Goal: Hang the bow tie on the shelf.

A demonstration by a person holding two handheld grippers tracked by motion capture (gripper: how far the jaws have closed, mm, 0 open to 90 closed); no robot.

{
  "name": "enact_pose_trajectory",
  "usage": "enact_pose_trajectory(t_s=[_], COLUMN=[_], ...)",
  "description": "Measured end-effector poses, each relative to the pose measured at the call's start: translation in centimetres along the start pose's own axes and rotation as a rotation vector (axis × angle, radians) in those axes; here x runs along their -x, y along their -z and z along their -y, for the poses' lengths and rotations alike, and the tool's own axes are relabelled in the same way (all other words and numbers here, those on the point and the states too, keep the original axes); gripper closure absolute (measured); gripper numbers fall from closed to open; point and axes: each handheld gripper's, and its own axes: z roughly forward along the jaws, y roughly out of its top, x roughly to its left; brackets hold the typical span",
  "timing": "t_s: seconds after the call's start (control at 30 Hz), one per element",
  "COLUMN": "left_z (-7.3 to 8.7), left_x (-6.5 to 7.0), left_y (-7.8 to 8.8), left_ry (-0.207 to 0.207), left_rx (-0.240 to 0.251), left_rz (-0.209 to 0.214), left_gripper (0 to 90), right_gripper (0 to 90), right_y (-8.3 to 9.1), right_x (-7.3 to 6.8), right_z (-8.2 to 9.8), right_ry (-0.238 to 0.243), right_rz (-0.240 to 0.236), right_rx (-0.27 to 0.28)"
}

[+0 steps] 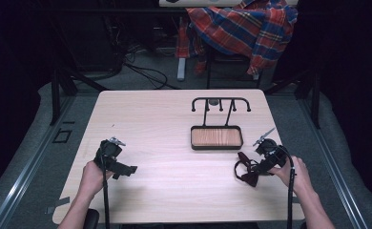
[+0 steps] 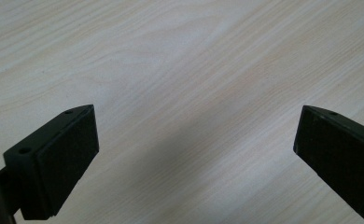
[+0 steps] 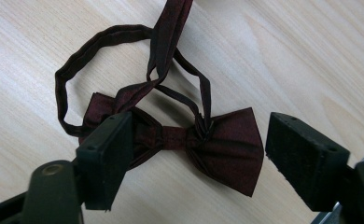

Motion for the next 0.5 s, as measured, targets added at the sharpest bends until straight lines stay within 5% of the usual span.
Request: enact_pose_trajectory(t_s=[0.07,0.1,0.13,0.2,0.3,0.43,0.5], left_z=[0.0,-0.1,-0.1,-0.1,-0.1,-0.1,-0.2], left_x=[0.1,0.1,0.1,0.1,0.1,0.2,0.2], left_y=[0.0,0.0,0.0,0.0,-0.1,-0.1,-0.1], left_ry=[-0.004,-0.004,-0.010,-0.010,-0.011,-0.011,-0.013], left_rx=[-0.001,-0.001,-0.004,-0.004,-0.006,-0.007,-0.007], left_rz=[-0.002,0.002,0.004,0.003,0.001,0.001,0.002], left_gripper=[0.1,0.1,0.1,0.1,0.1,0.1,0.1], right_gripper=[31.5,33.4,35.8,36.9,38.7,39.5,39.2], right_y=[-0.2,-0.9,-0.6,-0.7,-1.4,-1.5,-1.9], right_x=[0.0,-0.3,0.0,0.1,0.0,-0.2,-0.5], right_z=[-0.2,0.0,-0.4,-0.6,-0.7,-1.3,-1.5], right_ry=[0.012,-0.044,0.016,0.031,0.023,0.086,0.079], right_rz=[0.015,0.012,0.025,0.026,0.018,0.028,0.018], right_rx=[-0.012,0.063,-0.008,-0.024,-0.002,-0.048,-0.026])
